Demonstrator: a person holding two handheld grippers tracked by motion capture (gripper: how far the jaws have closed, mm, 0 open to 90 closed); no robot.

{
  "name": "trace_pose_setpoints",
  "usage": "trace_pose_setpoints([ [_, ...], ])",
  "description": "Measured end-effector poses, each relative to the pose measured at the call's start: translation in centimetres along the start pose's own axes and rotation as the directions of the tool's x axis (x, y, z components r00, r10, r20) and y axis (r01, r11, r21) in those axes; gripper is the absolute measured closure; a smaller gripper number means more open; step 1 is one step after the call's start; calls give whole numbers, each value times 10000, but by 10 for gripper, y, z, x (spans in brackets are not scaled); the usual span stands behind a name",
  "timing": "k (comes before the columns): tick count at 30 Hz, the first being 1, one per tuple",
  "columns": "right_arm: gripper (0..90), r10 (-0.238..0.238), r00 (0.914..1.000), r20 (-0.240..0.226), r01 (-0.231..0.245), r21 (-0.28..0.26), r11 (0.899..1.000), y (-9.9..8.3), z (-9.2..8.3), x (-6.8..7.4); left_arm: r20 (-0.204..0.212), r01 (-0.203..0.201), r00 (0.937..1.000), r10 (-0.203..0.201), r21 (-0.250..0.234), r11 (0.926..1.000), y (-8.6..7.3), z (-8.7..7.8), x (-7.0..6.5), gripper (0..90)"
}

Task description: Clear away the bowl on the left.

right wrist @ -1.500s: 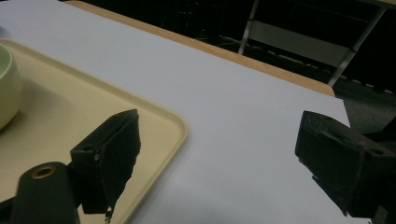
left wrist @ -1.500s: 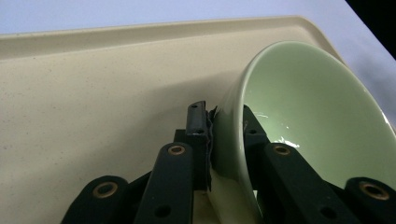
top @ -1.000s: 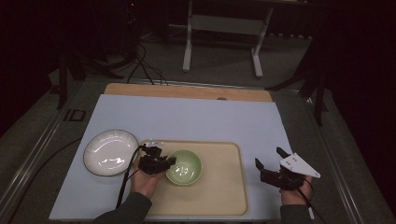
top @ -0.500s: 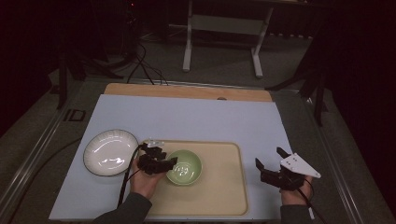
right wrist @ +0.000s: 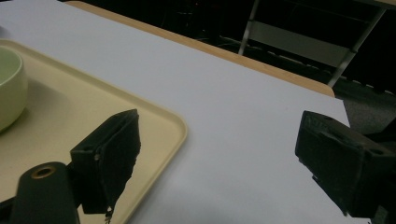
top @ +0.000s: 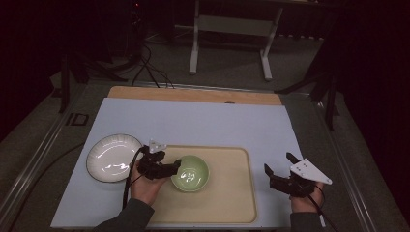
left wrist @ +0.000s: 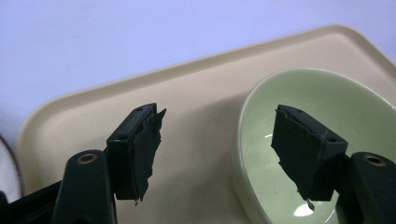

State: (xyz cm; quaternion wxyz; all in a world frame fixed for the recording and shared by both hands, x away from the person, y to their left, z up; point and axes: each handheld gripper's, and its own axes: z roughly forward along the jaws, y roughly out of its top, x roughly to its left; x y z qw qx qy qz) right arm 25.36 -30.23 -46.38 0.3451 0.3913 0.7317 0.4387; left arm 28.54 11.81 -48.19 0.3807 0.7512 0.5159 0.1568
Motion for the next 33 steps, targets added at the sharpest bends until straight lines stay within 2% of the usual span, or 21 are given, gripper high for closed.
trace_pose_setpoints([
  [5, 136, -2, 10000, -3, 2, 4, 10000, 0, 0, 0, -131, -160, 9998, 156, -301, 9994, 4, -10, 4, 329],
  [8, 136, 3, 10000, -3, -3, 5, 10000, 0, 0, 0, 94, -161, 9998, 166, -472, 9988, 6, -17, 8, 340],
  [10, 136, -3, 10000, -5, 3, 3, 10000, 0, 0, 0, 43, -223, 9997, 226, -575, 9981, 8, -22, 12, 347],
  [17, 136, -1, 10000, -3, 1, 4, 10000, 0, 0, 0, -125, -105, 9999, 93, -1055, 9944, 12, -42, 28, 347],
  [23, 136, -5, 10000, 0, 5, 8, 10000, 0, 0, 0, -233, 219, 9994, -257, -1512, 9883, 13, -59, 46, 335],
  [26, 136, -3, 10000, -1, 3, 10, 10000, 0, 0, 0, -496, 282, 9981, -372, -1715, 9848, 12, -67, 55, 324],
  [29, 136, 12, 10000, -3, -12, 9, 10000, 0, 0, 0, -882, 429, 9942, -608, -1923, 9804, 11, -74, 64, 306],
  [33, 136, 5, 10000, -16, -5, -4, 10000, 0, 0, 0, -1285, 402, 9894, -676, -2051, 9779, 8, -82, 74, 292],
])
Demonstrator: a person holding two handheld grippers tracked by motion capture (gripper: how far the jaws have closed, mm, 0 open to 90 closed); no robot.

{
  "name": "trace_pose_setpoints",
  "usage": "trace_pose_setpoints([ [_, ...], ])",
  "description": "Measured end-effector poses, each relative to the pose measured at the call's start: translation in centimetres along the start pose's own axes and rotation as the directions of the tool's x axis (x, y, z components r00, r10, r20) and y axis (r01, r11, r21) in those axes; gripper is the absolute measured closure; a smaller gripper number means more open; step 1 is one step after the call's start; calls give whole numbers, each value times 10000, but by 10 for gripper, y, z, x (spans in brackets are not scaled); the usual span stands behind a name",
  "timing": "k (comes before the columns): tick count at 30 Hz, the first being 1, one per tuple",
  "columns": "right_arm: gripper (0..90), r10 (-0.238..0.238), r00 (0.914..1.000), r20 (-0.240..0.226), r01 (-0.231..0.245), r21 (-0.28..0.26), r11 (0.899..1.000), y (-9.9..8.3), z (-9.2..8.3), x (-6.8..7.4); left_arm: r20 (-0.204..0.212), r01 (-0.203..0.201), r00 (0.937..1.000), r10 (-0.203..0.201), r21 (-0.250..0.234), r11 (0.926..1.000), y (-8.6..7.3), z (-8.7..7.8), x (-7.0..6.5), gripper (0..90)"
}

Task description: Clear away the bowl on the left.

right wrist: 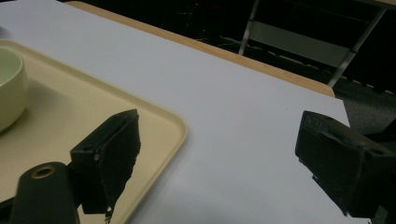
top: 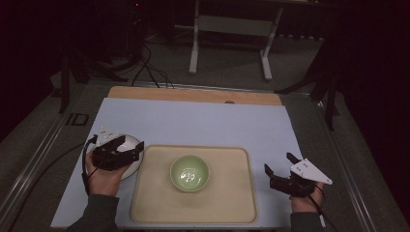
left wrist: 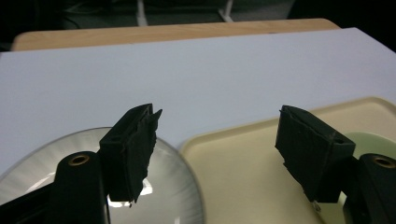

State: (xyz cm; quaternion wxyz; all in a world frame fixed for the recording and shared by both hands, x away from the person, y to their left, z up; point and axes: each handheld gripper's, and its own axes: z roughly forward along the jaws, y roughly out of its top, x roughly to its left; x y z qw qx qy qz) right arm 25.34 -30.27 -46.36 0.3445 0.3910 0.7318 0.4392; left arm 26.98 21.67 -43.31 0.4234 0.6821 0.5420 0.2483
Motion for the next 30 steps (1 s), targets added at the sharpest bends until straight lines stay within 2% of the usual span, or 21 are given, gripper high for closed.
trace_pose_setpoints([
  [7, 136, 48, 10000, 8, -48, -8, 10000, 0, 0, 0, -169, -232, 9996, 226, -359, 9991, -2, -12, 15, 278],
  [16, 136, 129, 9999, 9, -129, -24, 9999, -1, 0, -1, 246, -617, 9976, 640, -842, 9945, -9, -24, 34, 269],
  [20, 136, 200, 9998, -30, -200, -15, 9998, -1, -1, -2, 412, -565, 9973, 607, -955, 9938, -14, -27, 45, 284],
  [25, 136, 277, 9996, -24, -277, -22, 9996, -1, -1, -2, 320, -148, 9993, 181, -1002, 9949, -20, -27, 57, 276],
  [30, 136, 307, 9995, -49, -307, -3, 9995, -2, 0, -3, 164, -40, 9999, 56, -970, 9953, -25, -26, 60, 271],
])
